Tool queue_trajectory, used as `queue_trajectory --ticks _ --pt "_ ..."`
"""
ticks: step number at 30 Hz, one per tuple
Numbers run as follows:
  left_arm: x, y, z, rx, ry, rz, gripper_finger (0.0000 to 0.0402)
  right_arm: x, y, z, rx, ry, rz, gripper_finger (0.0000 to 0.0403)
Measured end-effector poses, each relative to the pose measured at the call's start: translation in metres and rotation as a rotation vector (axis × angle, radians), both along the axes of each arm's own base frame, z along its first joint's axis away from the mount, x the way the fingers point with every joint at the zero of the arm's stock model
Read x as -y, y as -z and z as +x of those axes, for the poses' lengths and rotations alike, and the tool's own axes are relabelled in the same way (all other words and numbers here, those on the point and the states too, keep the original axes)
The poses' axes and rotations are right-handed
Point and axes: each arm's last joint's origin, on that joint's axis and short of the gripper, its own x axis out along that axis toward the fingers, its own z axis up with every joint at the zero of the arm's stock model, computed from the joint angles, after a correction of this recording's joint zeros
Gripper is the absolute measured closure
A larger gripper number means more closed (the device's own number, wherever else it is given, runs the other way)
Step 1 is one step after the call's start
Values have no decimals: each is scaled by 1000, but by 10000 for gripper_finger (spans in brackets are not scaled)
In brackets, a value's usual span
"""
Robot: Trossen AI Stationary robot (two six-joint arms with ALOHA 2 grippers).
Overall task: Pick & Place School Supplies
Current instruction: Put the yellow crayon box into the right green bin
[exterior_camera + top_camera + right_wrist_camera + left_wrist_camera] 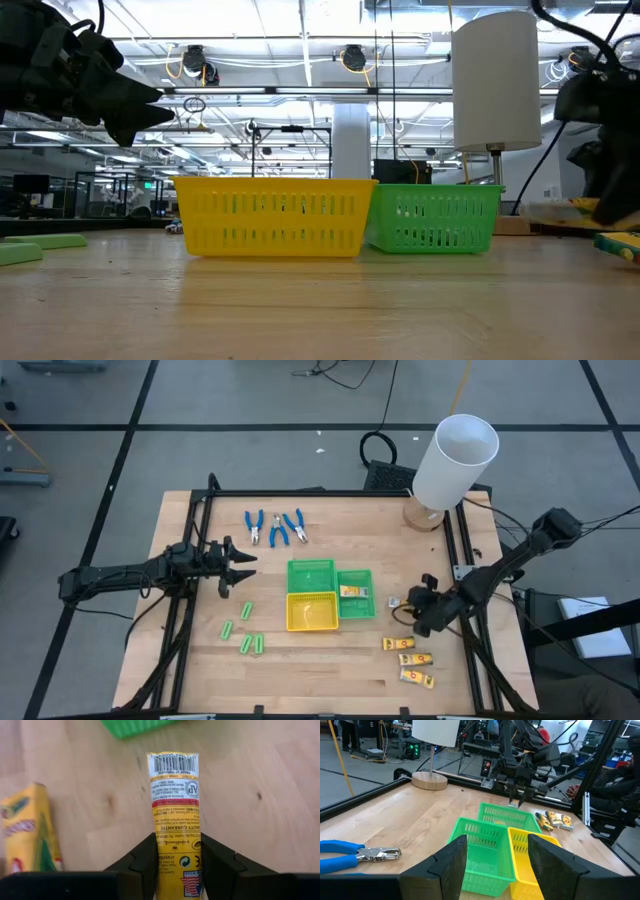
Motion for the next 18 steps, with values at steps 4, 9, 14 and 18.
queue_trajectory --ticks 4,9,14,18 --pt "0 0 0 0 0 0 188 3 -8 1 58 -12 12 287" --pt "0 0 0 0 0 0 188 4 -17 8 158 -62 9 287" --pt "0 0 0 0 0 0 188 3 -25 17 260 -123 -19 287" --pt "0 0 0 0 0 0 188 4 -32 24 339 -141 -34 287"
